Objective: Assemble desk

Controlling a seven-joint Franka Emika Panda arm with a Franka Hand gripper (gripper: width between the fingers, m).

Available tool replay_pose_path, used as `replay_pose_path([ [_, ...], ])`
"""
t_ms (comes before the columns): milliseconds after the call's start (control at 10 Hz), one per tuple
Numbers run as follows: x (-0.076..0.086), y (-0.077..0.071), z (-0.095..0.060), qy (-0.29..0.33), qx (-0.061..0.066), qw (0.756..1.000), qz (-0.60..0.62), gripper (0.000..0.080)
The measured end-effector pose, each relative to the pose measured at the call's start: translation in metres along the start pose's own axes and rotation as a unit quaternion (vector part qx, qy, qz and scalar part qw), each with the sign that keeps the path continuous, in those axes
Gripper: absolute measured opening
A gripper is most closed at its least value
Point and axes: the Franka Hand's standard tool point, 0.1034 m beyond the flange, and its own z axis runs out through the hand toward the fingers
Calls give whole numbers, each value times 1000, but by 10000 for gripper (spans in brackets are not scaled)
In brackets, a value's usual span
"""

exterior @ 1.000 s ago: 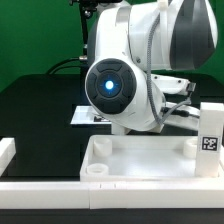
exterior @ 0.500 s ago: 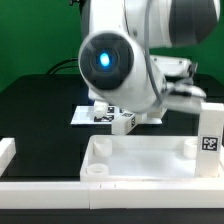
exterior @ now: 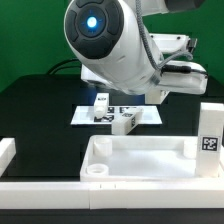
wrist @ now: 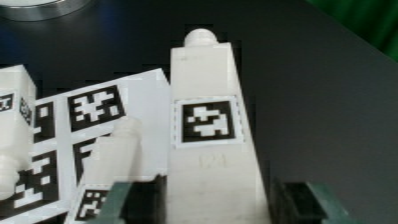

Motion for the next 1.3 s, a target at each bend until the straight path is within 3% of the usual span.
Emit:
replay_pose_path([
  [100,1,-4,-12,38,-5,999,-12,279],
  [300,-24,-3,-54,85,8,995,-46,279],
  [400,-28,-7,-75,128,0,990,-64,279],
  [600,-24,-11,-70,192,10,979,-66,279],
  [800,-21,-17,-81,274,22,959,-71,279],
  [900,-32,-10,-94,287,10,952,-103,279],
  [1000,-41,-6,-123,328,-5,936,-127,279],
  [1100,-48,-8,-148,377,-36,911,-163,279],
  [1300,-54,-22,-147,452,-28,877,-163,281],
])
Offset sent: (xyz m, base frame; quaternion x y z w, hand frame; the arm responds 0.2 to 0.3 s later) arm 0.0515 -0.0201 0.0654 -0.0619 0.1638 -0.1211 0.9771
